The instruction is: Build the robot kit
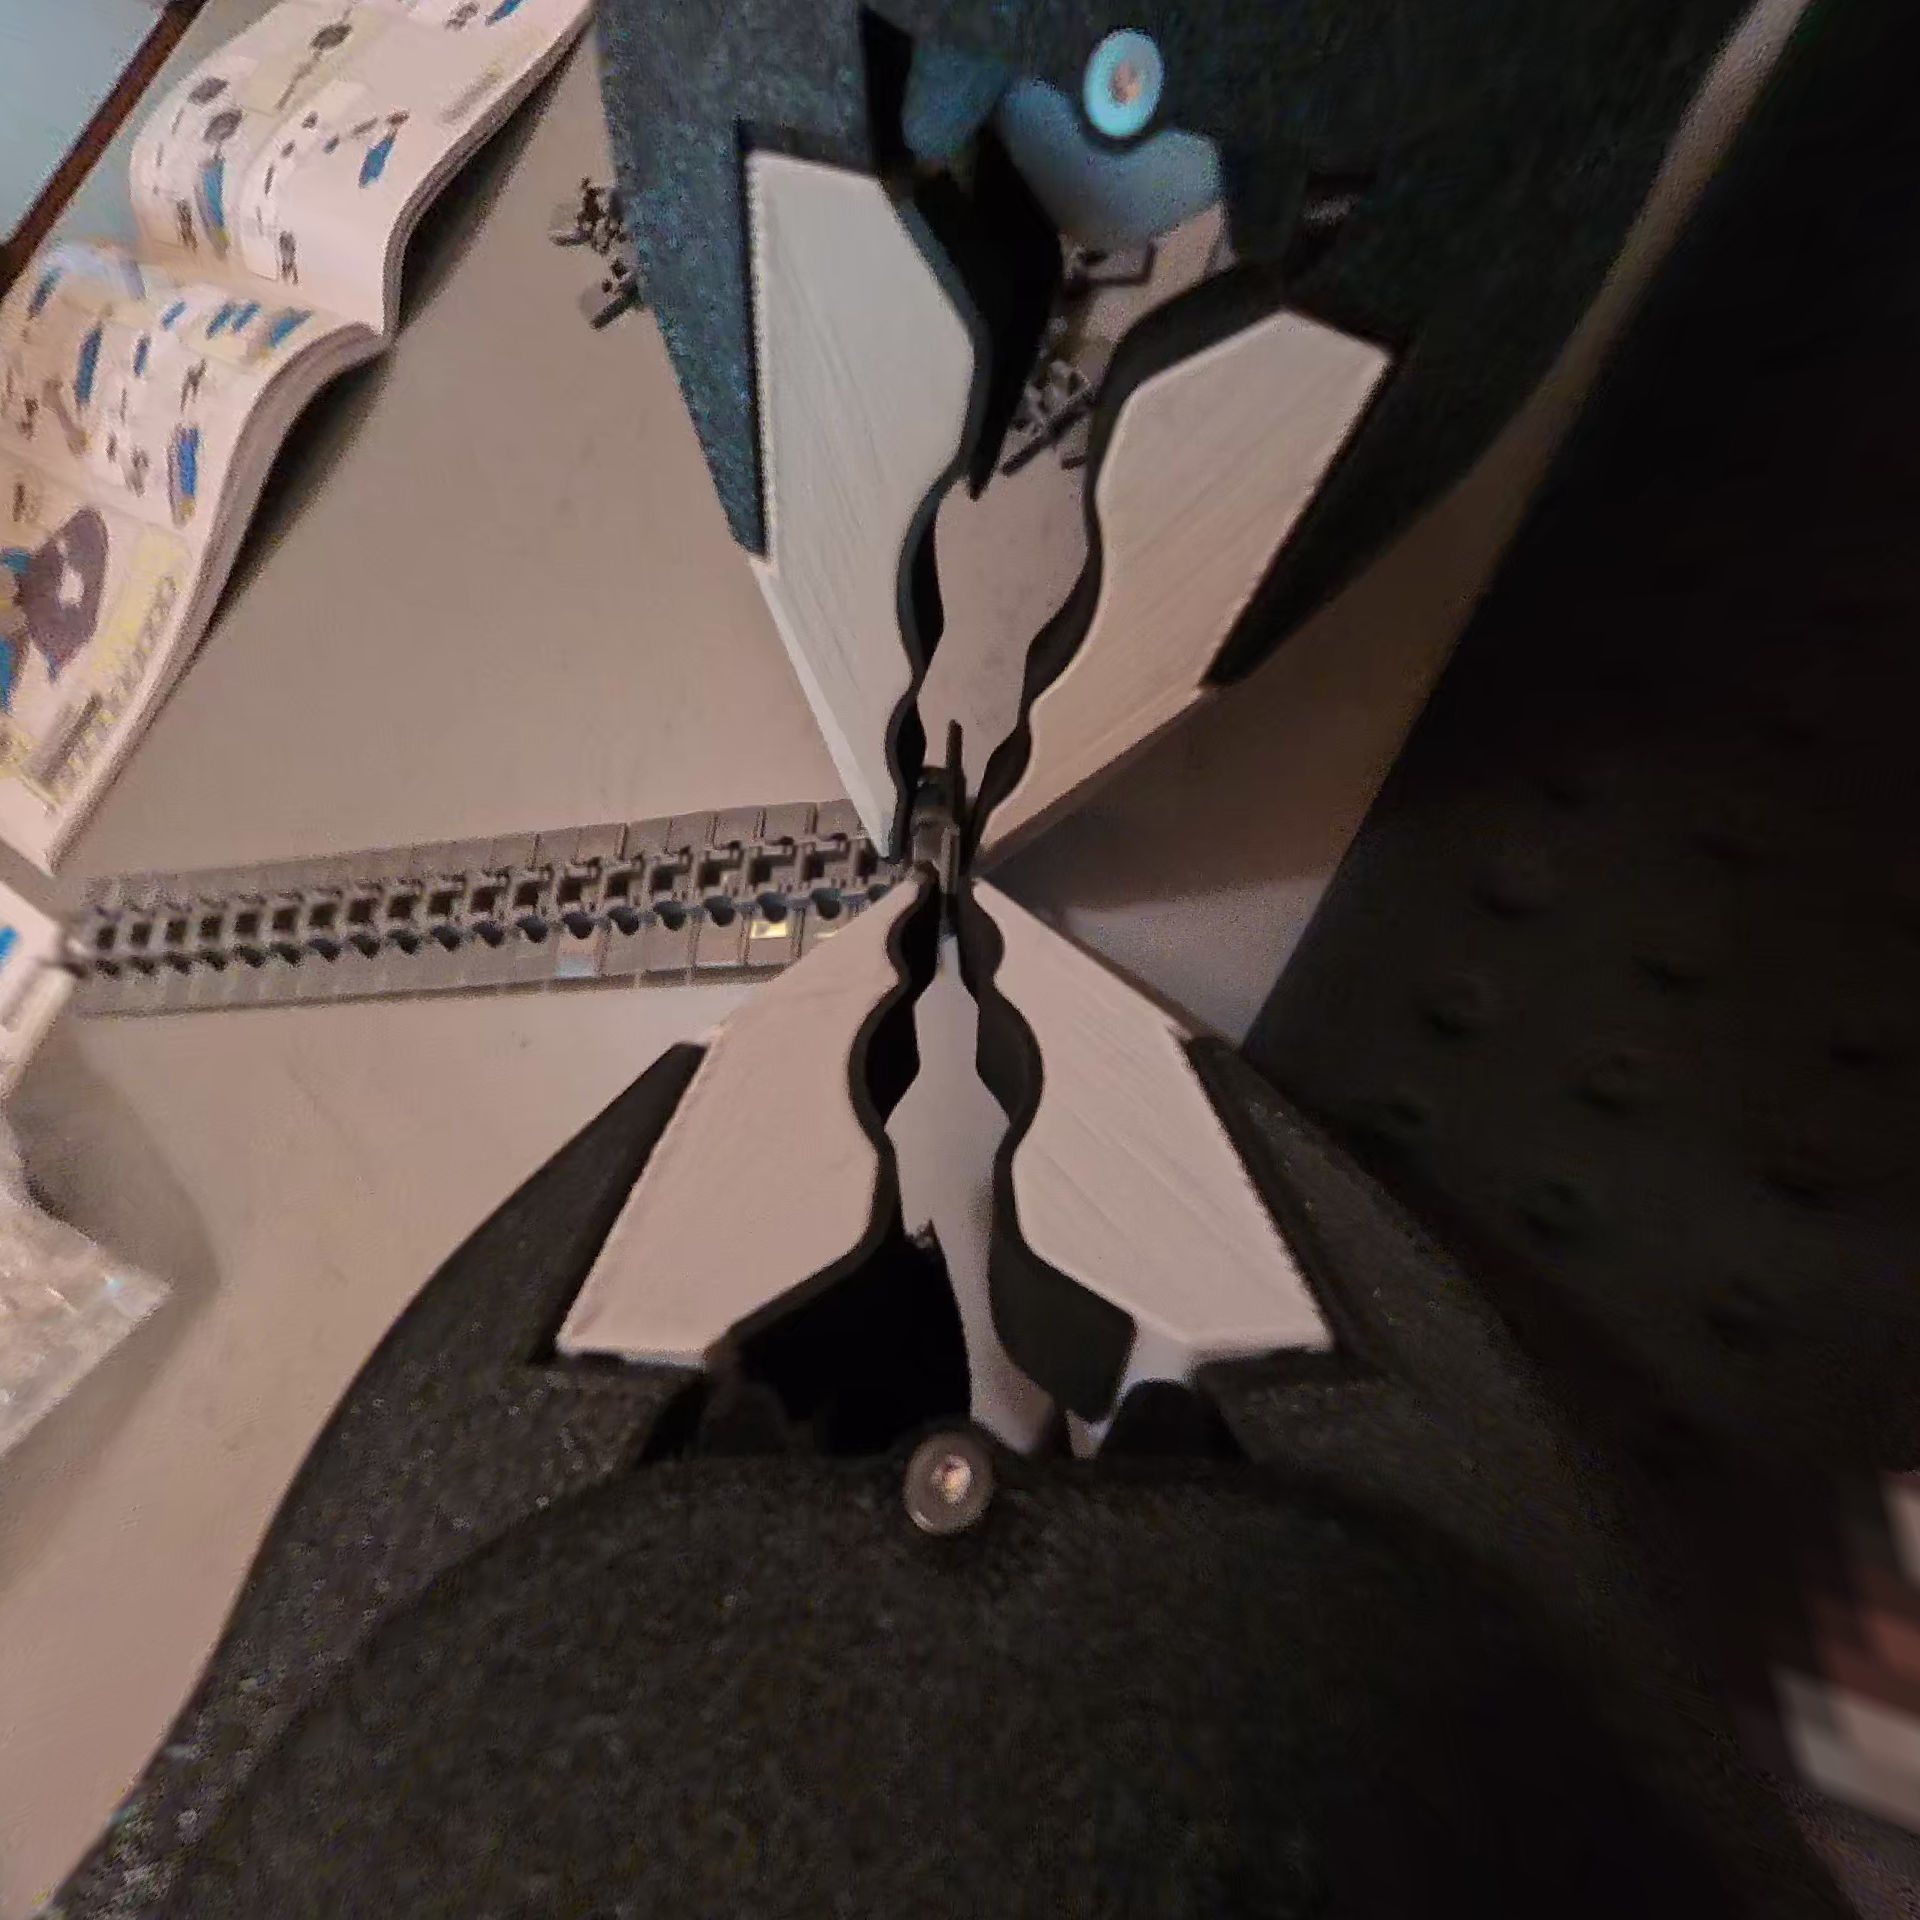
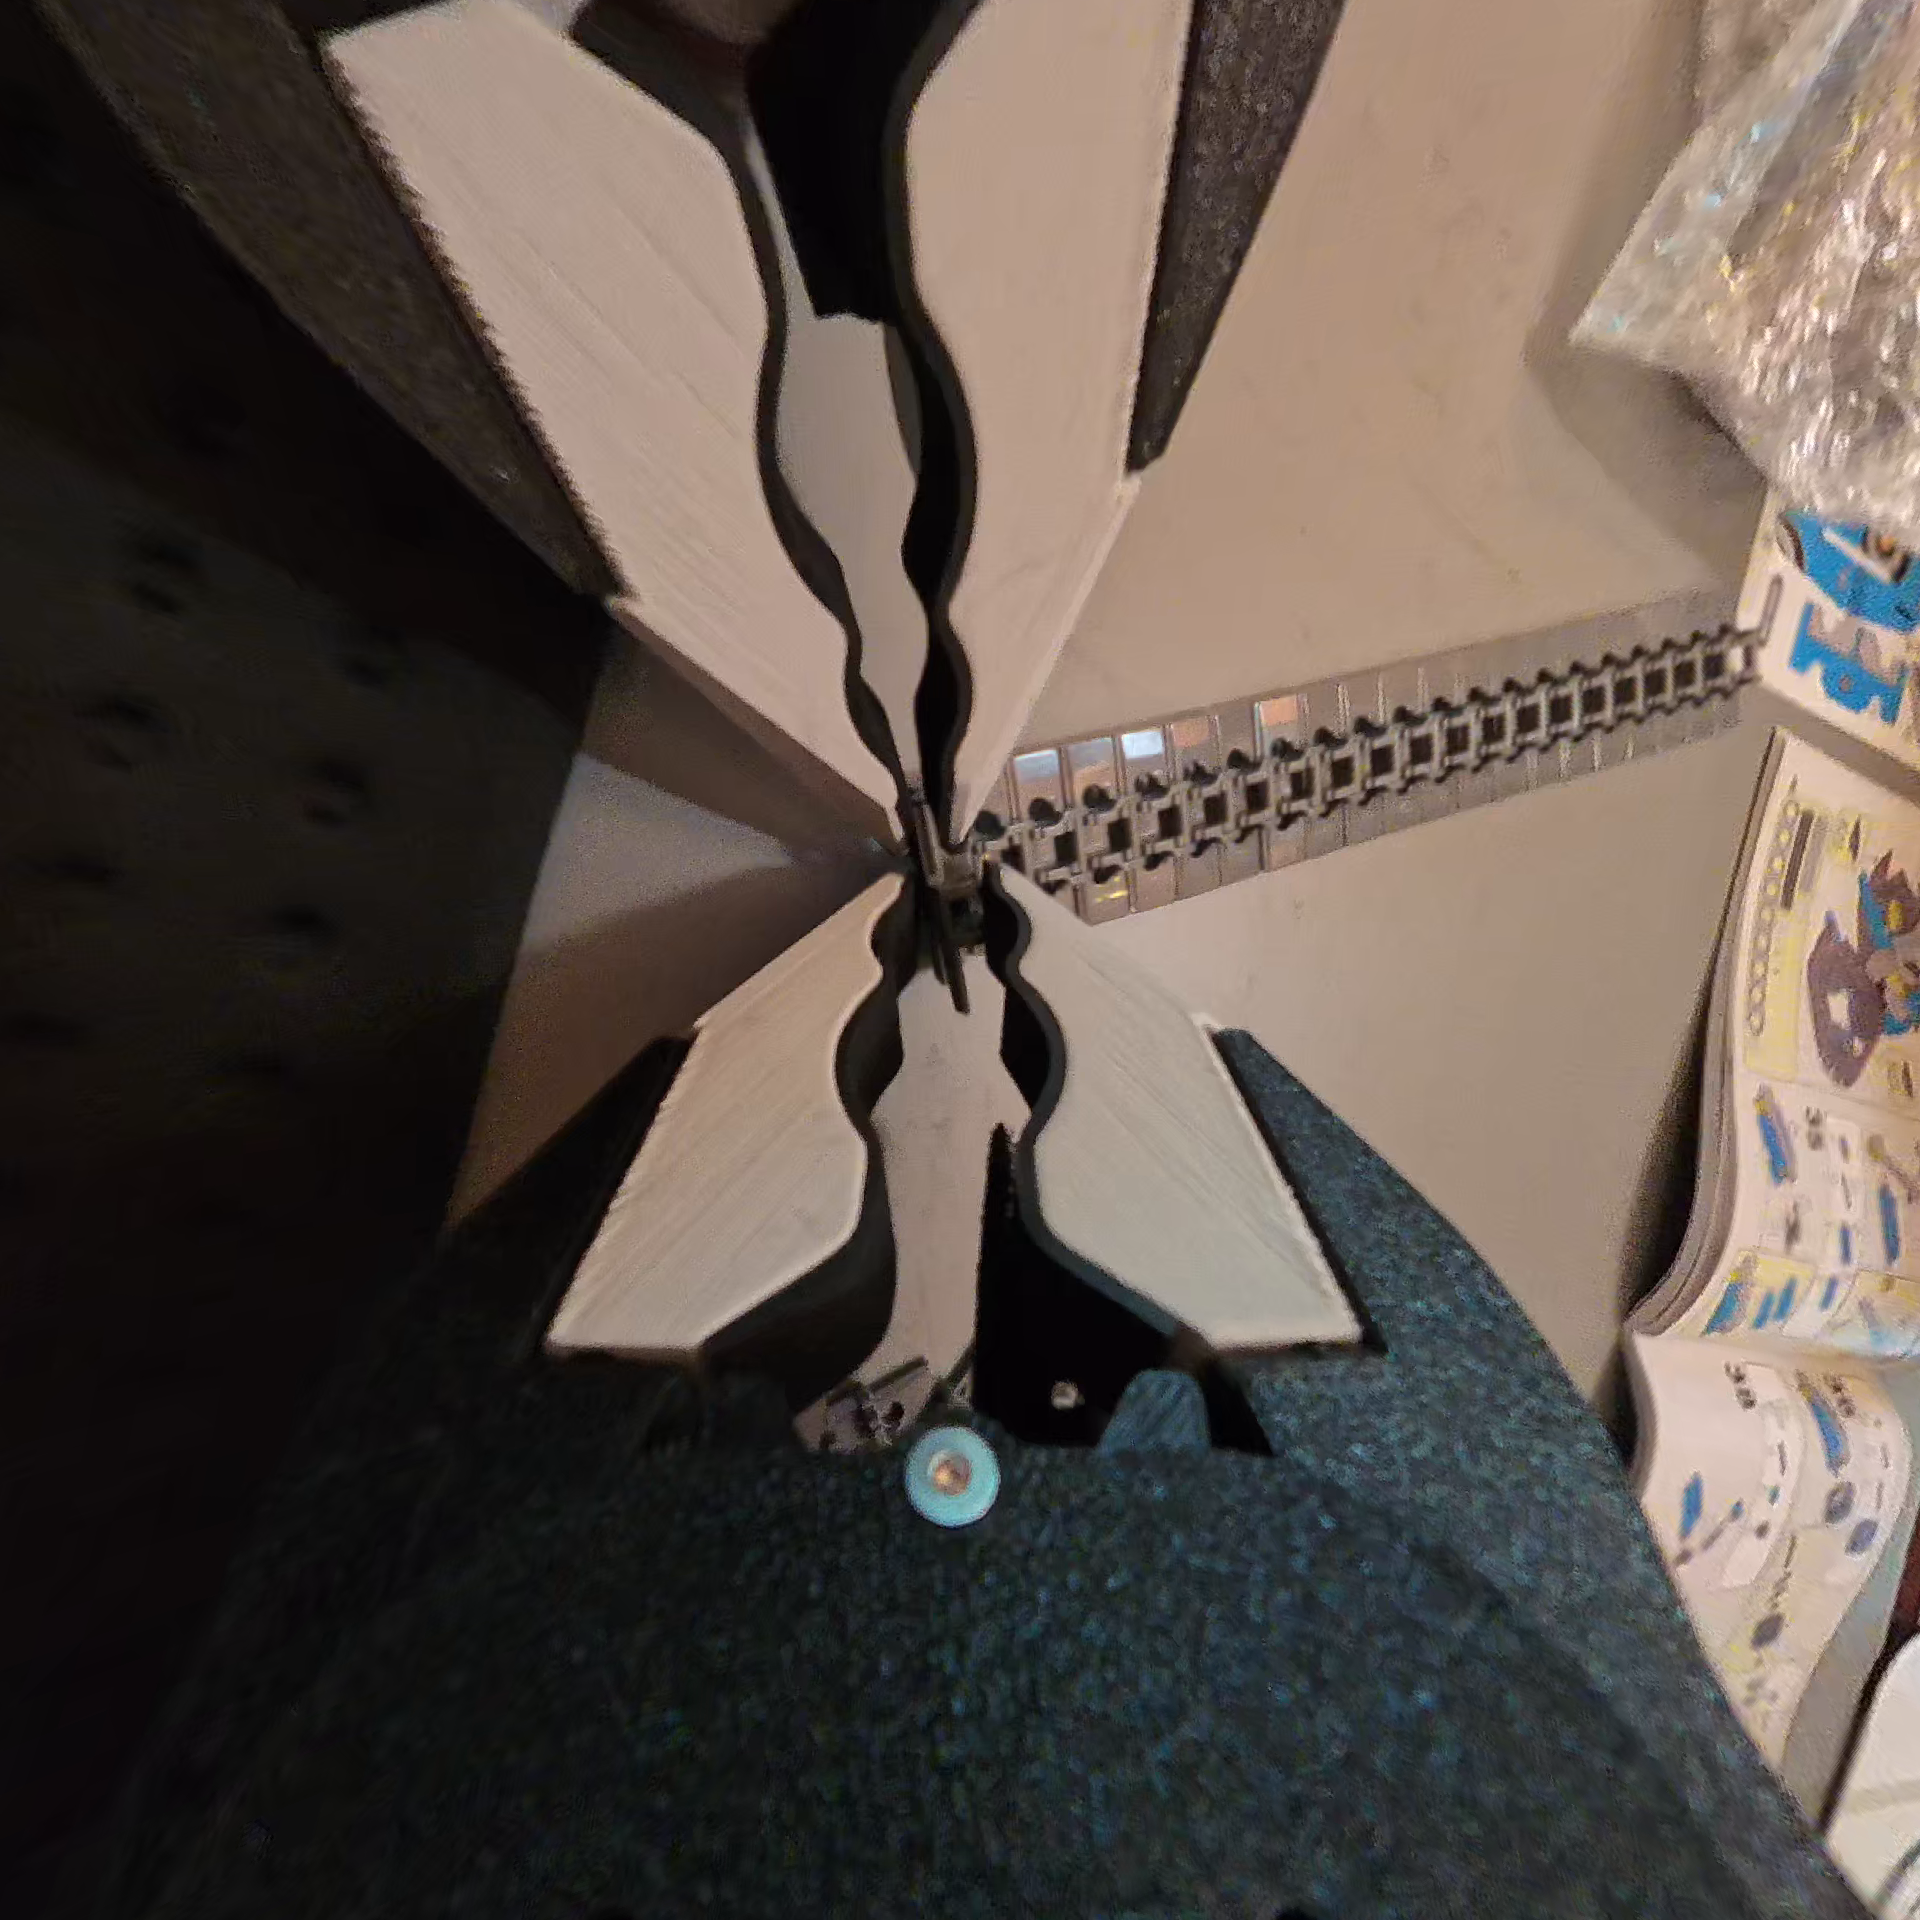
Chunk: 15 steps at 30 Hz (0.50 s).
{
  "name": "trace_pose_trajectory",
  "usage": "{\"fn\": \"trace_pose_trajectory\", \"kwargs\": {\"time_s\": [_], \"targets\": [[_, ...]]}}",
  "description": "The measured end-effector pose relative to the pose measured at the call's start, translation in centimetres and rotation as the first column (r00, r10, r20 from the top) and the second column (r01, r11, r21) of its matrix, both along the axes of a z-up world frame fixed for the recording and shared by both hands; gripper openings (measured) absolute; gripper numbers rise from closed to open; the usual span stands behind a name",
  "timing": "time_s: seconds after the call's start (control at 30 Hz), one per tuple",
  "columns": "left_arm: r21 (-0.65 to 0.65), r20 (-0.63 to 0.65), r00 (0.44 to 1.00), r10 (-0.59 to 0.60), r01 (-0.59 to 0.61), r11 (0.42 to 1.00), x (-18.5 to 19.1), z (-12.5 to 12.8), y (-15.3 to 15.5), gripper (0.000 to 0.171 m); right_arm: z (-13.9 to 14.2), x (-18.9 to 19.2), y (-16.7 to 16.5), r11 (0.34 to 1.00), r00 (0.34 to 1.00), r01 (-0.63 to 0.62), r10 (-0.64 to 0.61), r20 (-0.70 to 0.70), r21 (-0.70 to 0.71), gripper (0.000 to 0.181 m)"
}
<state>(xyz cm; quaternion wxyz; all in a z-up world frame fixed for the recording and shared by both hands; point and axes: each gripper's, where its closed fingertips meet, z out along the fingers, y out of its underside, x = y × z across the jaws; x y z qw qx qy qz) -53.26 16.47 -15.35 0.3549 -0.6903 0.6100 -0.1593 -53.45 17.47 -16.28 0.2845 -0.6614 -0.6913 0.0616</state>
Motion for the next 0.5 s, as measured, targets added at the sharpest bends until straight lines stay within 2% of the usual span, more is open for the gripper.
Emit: {"fn": "trace_pose_trajectory", "kwargs": {"time_s": [0.1,0.17,0.3,0.37,0.5], "targets": [[0.139,-0.086,0.989,-0.119,0.130,0.982,0.1,-0.4,0.4,0.002,-0.1,1.0,-0.2,0.999,0.998,0.042,-0.043,-0.047,-0.019,0.024],[0.137,-0.128,0.980,-0.155,0.172,0.976,-0.2,-1.1,0.4,0.002,0.0,1.6,-0.5,0.996,0.993,0.067,-0.072,-0.095,-0.061,0.032],[0.179,-0.151,0.965,-0.212,0.238,0.955,-0.3,-1.4,0.2,0.003,0.7,0.9,-0.9,0.998,0.978,0.046,-0.055,-0.200,-0.050,0.019],[0.189,-0.159,0.963,-0.217,0.245,0.951,-0.3,-1.5,0.2,0.003,0.3,0.9,-0.6,0.999,0.984,0.036,-0.037,-0.172,-0.008,0.008],[0.147,-0.171,0.963,-0.210,0.236,0.961,-0.5,-1.4,0.0,0.005,-0.2,1.2,-0.8,1.000,0.994,0.001,0.002,-0.107,0.028,0.004]]}}
